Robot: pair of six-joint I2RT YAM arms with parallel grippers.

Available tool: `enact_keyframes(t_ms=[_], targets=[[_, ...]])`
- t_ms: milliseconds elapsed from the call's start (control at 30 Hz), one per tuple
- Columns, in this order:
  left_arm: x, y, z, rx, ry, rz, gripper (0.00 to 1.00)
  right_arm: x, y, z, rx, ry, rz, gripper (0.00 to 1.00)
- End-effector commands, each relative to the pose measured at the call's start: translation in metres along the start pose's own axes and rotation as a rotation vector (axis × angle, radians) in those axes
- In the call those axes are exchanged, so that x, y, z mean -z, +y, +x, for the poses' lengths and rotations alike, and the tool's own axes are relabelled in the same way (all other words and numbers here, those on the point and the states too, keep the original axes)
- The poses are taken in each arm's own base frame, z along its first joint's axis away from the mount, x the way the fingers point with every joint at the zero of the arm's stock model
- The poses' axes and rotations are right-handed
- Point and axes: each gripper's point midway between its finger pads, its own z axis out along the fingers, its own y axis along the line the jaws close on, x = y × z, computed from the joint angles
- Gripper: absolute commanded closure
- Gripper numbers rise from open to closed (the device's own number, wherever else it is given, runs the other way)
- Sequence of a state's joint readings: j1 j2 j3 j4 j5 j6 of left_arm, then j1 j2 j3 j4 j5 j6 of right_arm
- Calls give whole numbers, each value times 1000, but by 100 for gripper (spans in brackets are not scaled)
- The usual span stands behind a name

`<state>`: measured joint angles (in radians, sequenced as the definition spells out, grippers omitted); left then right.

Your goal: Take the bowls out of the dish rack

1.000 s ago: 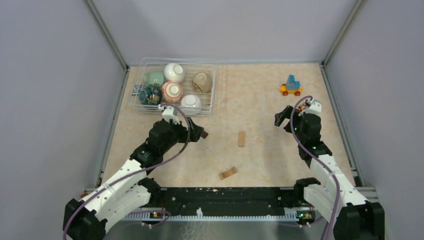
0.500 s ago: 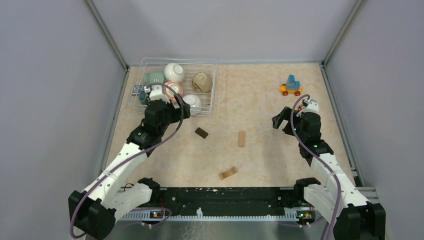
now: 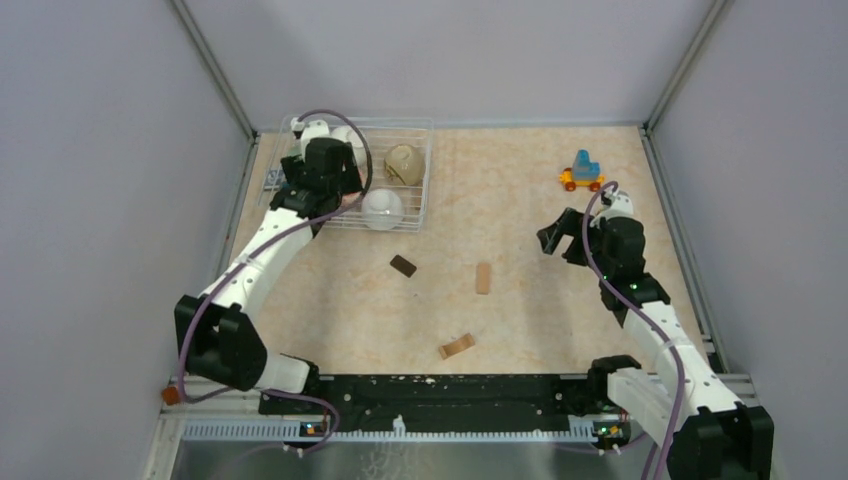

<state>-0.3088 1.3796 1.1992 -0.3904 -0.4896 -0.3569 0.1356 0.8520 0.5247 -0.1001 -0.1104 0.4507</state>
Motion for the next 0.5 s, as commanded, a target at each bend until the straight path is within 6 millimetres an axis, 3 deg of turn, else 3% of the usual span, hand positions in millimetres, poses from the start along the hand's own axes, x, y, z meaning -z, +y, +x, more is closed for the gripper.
enact_keyframes(t_ms=[0,467], targets=[[-14,22,-24,-117,-15,-130,2,4,17,-19,12,-26,-49,5],[-76,45,-5,-296,152,-303,1,8,18,-19,8,-25,-54,4]])
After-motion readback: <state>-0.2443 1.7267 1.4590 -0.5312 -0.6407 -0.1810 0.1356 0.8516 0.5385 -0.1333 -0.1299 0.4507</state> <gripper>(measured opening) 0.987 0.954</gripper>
